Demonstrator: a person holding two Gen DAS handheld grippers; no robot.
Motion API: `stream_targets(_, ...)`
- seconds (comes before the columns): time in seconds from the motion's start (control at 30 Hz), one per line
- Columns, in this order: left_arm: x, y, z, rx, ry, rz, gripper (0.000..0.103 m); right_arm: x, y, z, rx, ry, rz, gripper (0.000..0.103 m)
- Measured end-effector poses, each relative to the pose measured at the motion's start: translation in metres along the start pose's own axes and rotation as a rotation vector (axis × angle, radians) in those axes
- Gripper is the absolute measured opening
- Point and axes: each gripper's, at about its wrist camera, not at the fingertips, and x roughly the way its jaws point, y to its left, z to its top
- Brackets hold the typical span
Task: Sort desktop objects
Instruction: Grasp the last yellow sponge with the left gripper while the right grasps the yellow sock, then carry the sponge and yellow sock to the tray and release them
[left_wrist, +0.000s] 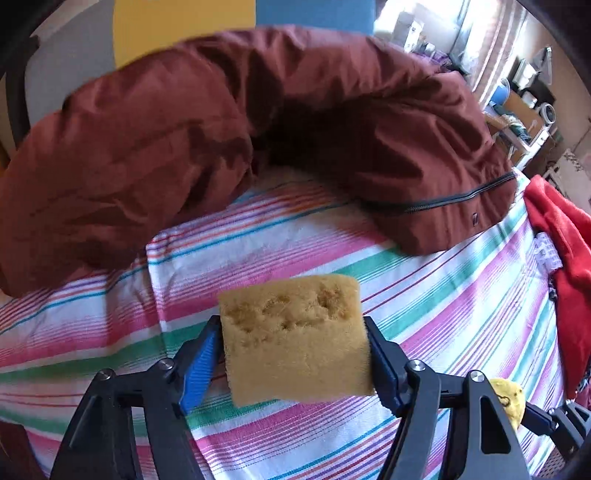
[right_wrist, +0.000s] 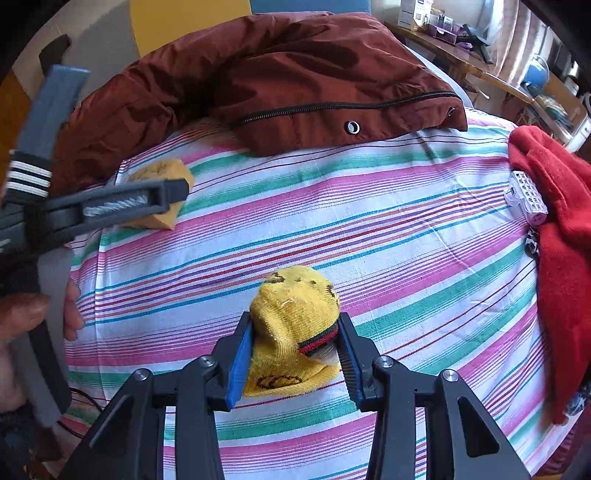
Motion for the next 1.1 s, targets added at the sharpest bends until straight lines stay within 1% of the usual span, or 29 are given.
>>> stream_targets(0.03, -0.003, 0.001, -0.002, 0.002, 0.0, -0.006, 0.068, -0.001, 0.0, 0.0, -0.002, -0.003, -0.001, 0.041)
stream_targets(0.1, -0.016, 0.003, -0.01, 0.015, -0.034, -0.011, 0.066, -0.004, -0.001, -0.001, -0.006, -0.014, 0.002, 0.036)
stream_targets(0.17, -0.034, 0.005, -0.019, 0.023, -0.068, -0.01, 0.066, -0.007, 0.0, 0.0, -0.011, -0.023, 0.016, 0.034)
stream_targets(0.27, -0.07, 0.012, -0.035, 0.004, -0.114, -0.026, 0.066, -0.013, 0.006, 0.001, -0.031, -0.049, 0.051, 0.033)
stream_targets(0.37, -0.111, 0.016, -0.053, 0.014, -0.17, -0.01, 0.066, -0.025, 0.014, -0.002, -0.076, -0.093, 0.091, 0.032)
stream_targets(0.5, -0.166, 0.03, -0.075, 0.01, -0.225, 0.024, 0.067, -0.034, 0.042, -0.011, -0.154, -0.142, 0.143, 0.032)
stream_targets(0.57, -0.185, 0.037, -0.086, 0.006, -0.245, 0.032, 0.067, -0.034, 0.056, -0.011, -0.191, -0.157, 0.161, 0.032)
stream_targets(0.67, -0.222, 0.052, -0.114, -0.002, -0.282, 0.072, 0.067, -0.034, 0.073, -0.013, -0.239, -0.17, 0.194, 0.033)
stream_targets(0.7, -0.229, 0.056, -0.121, -0.006, -0.287, 0.08, 0.067, -0.039, 0.079, -0.016, -0.254, -0.173, 0.211, 0.033)
stream_targets(0.77, -0.253, 0.069, -0.141, -0.015, -0.322, 0.116, 0.067, -0.047, 0.091, -0.022, -0.285, -0.179, 0.231, 0.033)
stream_targets(0.87, -0.281, 0.087, -0.167, -0.03, -0.361, 0.167, 0.068, -0.054, 0.114, -0.03, -0.327, -0.174, 0.248, 0.033)
stream_targets(0.97, -0.302, 0.108, -0.192, -0.059, -0.387, 0.21, 0.068, -0.071, 0.142, -0.04, -0.372, -0.184, 0.283, 0.033)
stream_targets(1.1, -0.315, 0.139, -0.221, -0.126, -0.389, 0.242, 0.068, -0.096, 0.193, -0.053, -0.437, -0.214, 0.349, 0.033)
